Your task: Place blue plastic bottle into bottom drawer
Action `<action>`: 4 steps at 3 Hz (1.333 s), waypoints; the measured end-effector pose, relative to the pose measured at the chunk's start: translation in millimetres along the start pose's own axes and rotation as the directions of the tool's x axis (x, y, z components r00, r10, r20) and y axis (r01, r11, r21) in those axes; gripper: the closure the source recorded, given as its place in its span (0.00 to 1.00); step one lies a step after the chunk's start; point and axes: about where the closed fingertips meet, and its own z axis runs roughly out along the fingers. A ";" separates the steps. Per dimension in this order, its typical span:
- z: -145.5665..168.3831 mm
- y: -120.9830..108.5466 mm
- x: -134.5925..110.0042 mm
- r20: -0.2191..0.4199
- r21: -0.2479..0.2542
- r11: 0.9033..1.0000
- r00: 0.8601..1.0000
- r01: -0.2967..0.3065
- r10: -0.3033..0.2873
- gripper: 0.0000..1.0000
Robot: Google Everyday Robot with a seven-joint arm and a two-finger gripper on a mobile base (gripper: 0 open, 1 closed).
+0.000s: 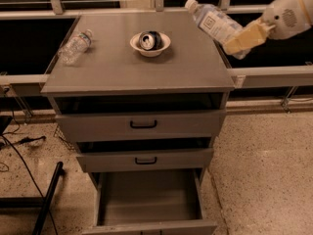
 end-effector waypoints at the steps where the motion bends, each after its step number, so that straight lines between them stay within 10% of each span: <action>1: -19.0 17.3 20.1 0.096 -0.071 0.988 0.987 0.136 -0.129 1.00; 4: -18.5 23.7 31.0 0.130 -0.059 0.959 0.955 0.277 -0.267 1.00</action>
Offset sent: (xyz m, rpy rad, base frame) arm -0.0300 -0.0128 -0.0006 0.0594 -0.0986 0.1369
